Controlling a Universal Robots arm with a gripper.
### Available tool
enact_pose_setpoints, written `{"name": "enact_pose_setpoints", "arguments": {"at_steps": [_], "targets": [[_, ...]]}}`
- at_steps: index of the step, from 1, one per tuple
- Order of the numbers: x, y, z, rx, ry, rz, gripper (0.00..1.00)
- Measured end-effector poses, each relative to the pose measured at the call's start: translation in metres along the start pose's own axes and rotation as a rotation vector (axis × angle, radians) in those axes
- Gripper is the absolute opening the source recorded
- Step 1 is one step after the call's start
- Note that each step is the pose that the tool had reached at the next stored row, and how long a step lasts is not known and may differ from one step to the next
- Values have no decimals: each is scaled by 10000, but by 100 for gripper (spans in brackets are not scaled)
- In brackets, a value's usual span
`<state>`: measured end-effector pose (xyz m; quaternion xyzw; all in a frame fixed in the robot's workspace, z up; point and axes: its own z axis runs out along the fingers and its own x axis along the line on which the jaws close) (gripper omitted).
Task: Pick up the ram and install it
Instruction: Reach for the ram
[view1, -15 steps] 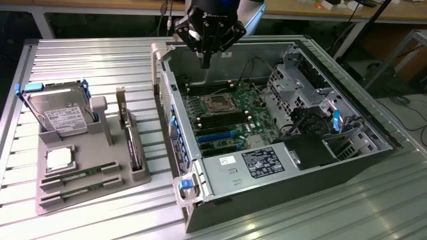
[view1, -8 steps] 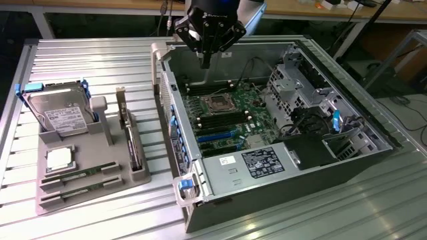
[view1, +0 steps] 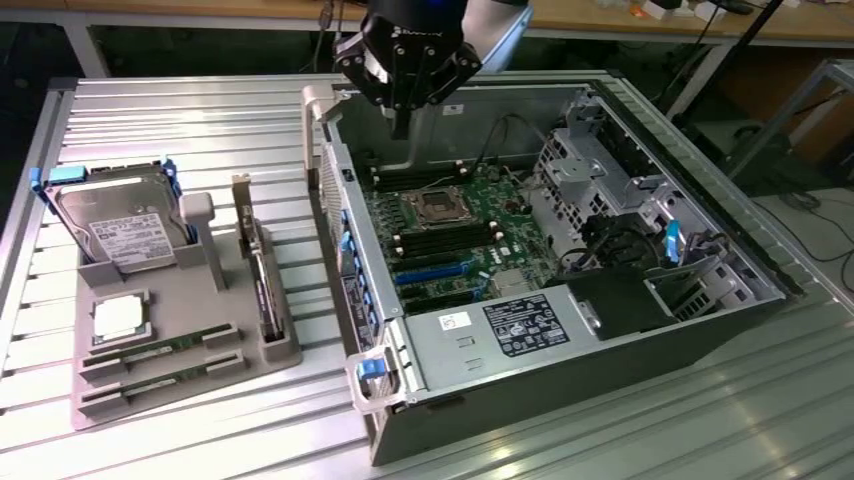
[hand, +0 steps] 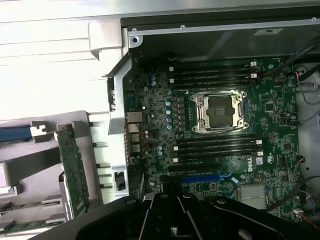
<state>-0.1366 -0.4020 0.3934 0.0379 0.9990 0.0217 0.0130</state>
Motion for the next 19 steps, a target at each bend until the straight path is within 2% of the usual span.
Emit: {"name": "enact_pose_setpoints", "arguments": {"at_steps": [3, 8, 19], "targets": [[160, -76, -7, -2, -6, -24, 11], [322, -206, -17, -4, -11, -93, 11], [531, -413, -31, -8, -11, -221, 11]]}}
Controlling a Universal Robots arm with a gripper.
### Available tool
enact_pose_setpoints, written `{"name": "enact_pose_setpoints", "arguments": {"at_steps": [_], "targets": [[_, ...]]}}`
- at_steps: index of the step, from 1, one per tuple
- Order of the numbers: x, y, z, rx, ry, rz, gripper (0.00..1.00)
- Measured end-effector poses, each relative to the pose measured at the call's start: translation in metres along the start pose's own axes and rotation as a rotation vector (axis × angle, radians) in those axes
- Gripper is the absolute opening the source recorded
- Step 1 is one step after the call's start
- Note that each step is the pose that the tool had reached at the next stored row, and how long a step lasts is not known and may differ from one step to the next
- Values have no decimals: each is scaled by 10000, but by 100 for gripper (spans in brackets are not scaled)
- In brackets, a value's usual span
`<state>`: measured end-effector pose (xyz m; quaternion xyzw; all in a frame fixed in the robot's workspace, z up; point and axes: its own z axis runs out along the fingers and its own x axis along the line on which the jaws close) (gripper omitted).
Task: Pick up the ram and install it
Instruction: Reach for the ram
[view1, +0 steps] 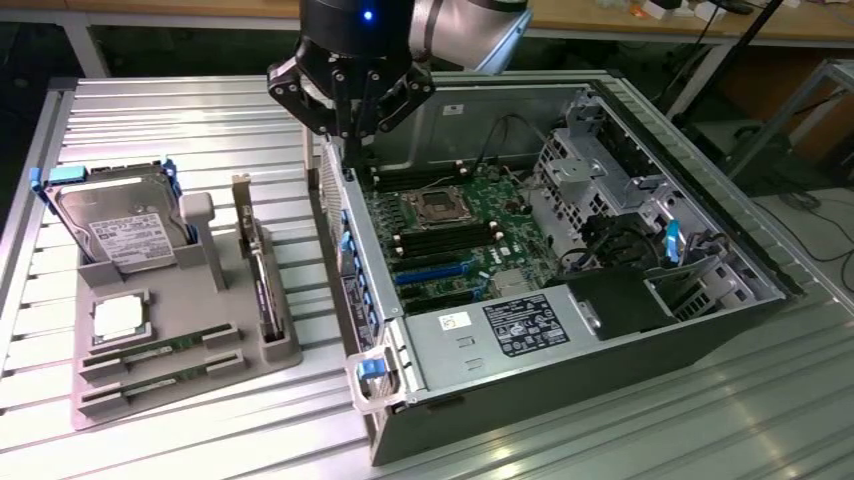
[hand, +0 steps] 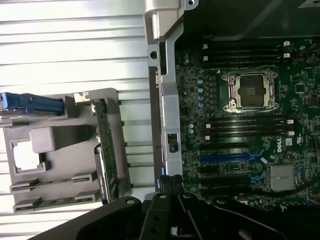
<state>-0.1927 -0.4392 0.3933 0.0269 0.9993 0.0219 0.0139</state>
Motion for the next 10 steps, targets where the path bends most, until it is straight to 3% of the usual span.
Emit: {"name": "enact_pose_setpoints", "arguments": {"at_steps": [10], "targets": [[196, -202, -14, -3, 1, -117, 11]]}}
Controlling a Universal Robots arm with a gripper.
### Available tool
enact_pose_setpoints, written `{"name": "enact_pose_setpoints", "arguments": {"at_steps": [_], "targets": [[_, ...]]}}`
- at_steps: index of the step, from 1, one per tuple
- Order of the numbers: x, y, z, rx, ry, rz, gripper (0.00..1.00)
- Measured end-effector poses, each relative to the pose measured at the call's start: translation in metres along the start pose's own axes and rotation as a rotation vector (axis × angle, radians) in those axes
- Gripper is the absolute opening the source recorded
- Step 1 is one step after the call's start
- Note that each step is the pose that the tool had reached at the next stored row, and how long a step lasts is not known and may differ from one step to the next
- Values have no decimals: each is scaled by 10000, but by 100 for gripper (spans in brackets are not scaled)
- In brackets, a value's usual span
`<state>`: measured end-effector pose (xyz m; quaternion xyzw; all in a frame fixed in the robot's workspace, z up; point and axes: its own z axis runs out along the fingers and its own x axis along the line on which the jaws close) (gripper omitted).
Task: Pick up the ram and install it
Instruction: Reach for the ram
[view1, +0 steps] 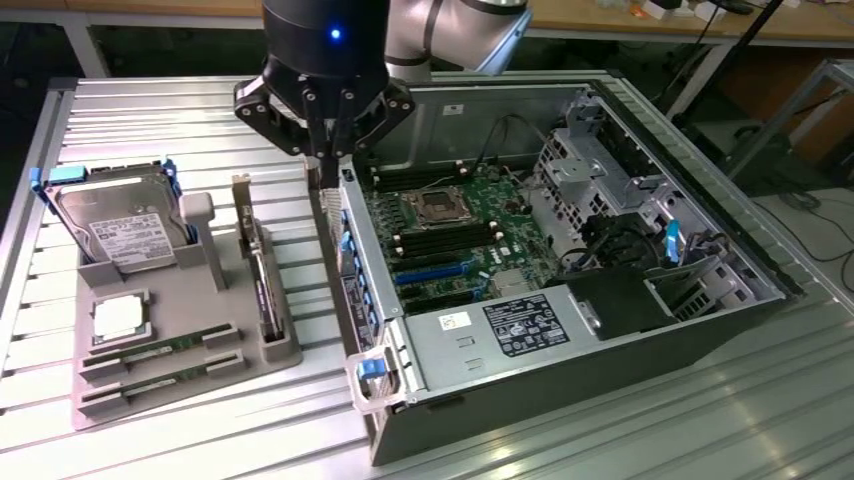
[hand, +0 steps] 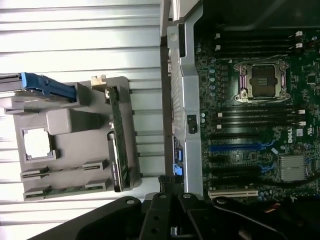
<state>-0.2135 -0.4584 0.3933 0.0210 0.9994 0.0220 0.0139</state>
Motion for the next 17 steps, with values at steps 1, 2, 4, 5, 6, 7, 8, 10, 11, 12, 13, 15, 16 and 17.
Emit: {"name": "enact_pose_setpoints", "arguments": {"at_steps": [1, 2, 4, 5, 6, 7, 8, 10, 11, 12, 13, 15, 16, 17], "targets": [[34, -32, -2, 0, 0, -16, 11], [62, -57, -5, 0, 1, -30, 11], [132, -115, -8, -2, -1, -54, 11], [153, -132, -10, -2, -1, -61, 11], [173, -147, -11, -2, 0, -67, 11], [193, -162, -13, -2, 0, -73, 11], [214, -176, -14, -2, -1, -78, 11], [261, -203, -16, -4, -2, -85, 11], [314, -223, -18, -3, -2, -87, 11], [380, -238, -21, -2, -4, -88, 11], [461, -253, -23, -3, -8, -87, 11], [535, -267, -27, -3, -9, -88, 11], [604, -281, -28, -4, -12, -88, 11], [669, -295, -31, -3, -14, -88, 11]]}}
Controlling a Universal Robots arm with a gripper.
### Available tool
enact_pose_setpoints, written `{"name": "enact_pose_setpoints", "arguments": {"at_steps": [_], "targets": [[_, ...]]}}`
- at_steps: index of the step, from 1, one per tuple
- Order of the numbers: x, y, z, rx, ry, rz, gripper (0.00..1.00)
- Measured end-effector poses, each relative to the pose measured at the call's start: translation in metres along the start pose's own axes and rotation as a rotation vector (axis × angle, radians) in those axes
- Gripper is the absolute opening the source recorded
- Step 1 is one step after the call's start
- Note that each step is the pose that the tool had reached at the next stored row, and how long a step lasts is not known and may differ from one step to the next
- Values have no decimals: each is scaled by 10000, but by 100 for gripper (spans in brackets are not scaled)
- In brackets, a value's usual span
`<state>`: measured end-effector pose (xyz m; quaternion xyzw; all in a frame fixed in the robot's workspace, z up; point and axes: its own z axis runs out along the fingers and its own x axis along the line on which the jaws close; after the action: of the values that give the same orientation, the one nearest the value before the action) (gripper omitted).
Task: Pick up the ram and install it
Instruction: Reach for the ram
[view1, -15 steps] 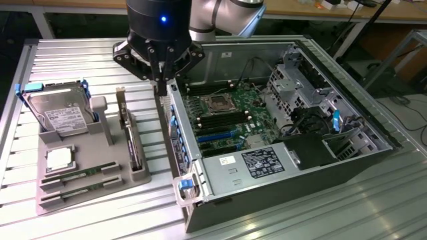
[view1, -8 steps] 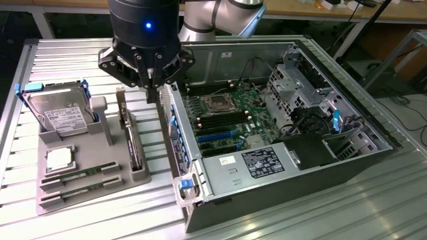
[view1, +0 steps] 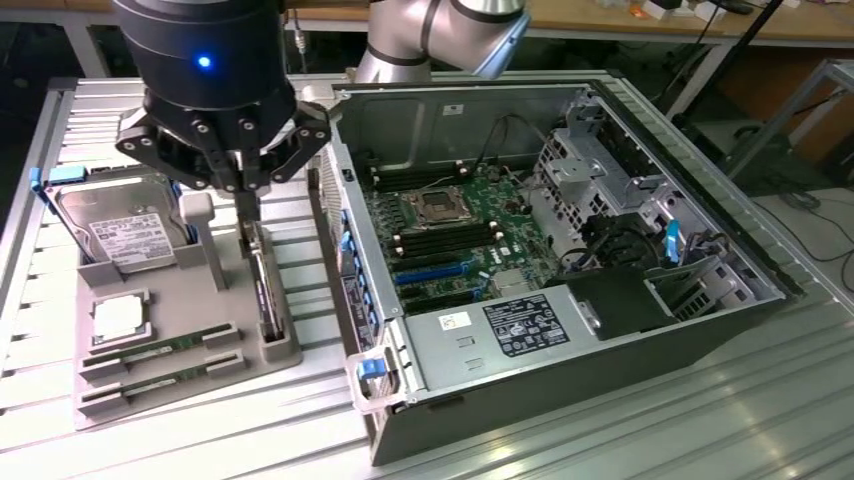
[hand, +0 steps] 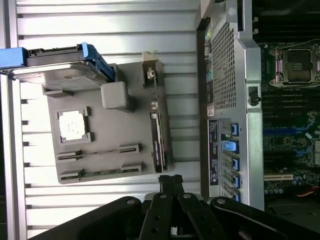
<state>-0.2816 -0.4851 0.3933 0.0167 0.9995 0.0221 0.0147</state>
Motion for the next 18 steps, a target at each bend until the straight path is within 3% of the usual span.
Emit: {"name": "enact_pose_setpoints", "arguments": {"at_steps": [9, 18], "targets": [[397, -79, -15, 0, -12, -2, 11], [952, -160, -35, 0, -22, -2, 11]]}}
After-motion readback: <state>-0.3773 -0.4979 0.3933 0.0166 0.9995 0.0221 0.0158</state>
